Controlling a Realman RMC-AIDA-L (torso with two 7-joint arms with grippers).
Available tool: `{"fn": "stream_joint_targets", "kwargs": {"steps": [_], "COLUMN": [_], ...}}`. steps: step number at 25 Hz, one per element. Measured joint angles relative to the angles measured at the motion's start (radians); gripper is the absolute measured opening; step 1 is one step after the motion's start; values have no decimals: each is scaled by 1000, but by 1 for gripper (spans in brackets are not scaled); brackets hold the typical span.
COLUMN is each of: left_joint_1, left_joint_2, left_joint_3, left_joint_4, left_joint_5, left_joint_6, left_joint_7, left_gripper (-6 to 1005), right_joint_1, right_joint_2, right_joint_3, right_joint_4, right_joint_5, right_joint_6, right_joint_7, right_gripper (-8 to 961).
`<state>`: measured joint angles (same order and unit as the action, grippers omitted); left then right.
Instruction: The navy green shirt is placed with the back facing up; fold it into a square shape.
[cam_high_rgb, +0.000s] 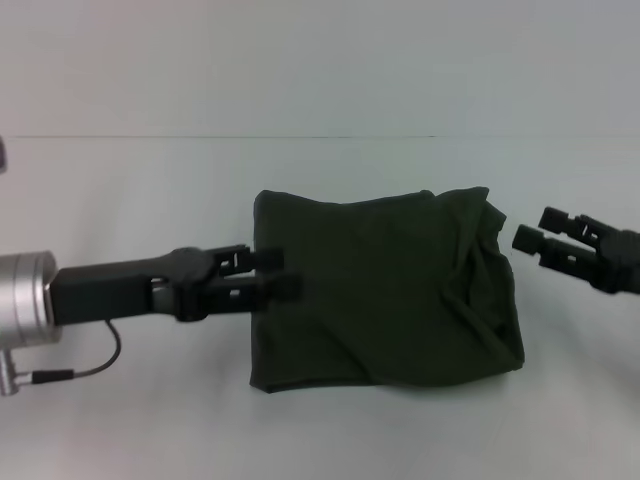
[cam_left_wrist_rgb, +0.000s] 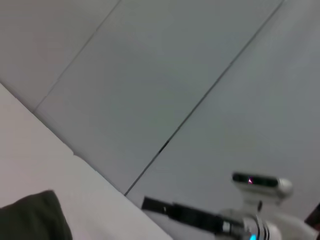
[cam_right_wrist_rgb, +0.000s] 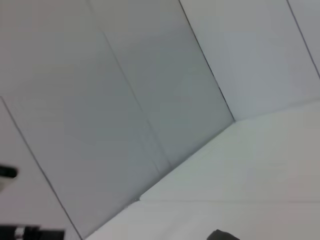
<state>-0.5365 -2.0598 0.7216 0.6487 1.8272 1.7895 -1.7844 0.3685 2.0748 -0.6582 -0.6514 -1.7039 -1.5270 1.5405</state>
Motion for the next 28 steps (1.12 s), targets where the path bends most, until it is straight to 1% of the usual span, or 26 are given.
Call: {"fn": "stream_joint_targets", "kwargs": {"steps": [3, 5, 7, 8, 10, 12, 14, 15, 17, 18, 21, 24, 28], "left_joint_1": [32, 46, 53, 56, 58, 59, 61, 64, 97, 97, 133, 151, 161], "left_joint_2": [5, 3, 0, -1, -2, -3, -3, -3, -3, -3, -4, -7, -13], "left_joint_3": [0, -3, -1, 4, 17, 29, 32, 33, 33, 33, 25, 21, 19], "left_joint_4": [-3, -3, -4, -4, -5, -6, -6, -7, -8, -8, -9, -9, -8], "left_joint_5": [9, 9, 9, 10, 10, 14, 19, 24, 39, 39, 40, 40, 54], "left_joint_6": [13, 16, 17, 17, 14, 11, 11, 11, 10, 10, -1, -13, -30], "left_joint_7": [68, 104, 129, 140, 149, 158, 168, 182, 294, 294, 377, 410, 424], "left_gripper": [890, 890, 889, 889, 889, 889, 889, 889, 889, 889, 889, 888, 888], "right_joint_1": [38, 73, 113, 139, 179, 215, 247, 261, 289, 302, 341, 381, 413], "right_joint_2": [-3, -17, -37, -54, -81, -100, -112, -114, -110, -108, -104, -104, -97], "right_joint_3": [0, 0, 0, 0, 0, 0, -1, -1, -1, -2, -11, -37, -79], "right_joint_4": [-69, -96, -107, -110, -110, -108, -102, -100, -91, -83, -30, 28, 52], "right_joint_5": [-76, -145, -220, -265, -346, -428, -504, -531, -580, -595, -610, -613, -615], "right_joint_6": [76, 143, 183, 196, 207, 225, 246, 255, 271, 283, 314, 366, 421], "right_joint_7": [168, 320, 459, 545, 672, 776, 861, 884, 913, 921, 931, 942, 964], "right_gripper": [899, 899, 899, 899, 898, 898, 898, 898, 897, 897, 897, 896, 896]}}
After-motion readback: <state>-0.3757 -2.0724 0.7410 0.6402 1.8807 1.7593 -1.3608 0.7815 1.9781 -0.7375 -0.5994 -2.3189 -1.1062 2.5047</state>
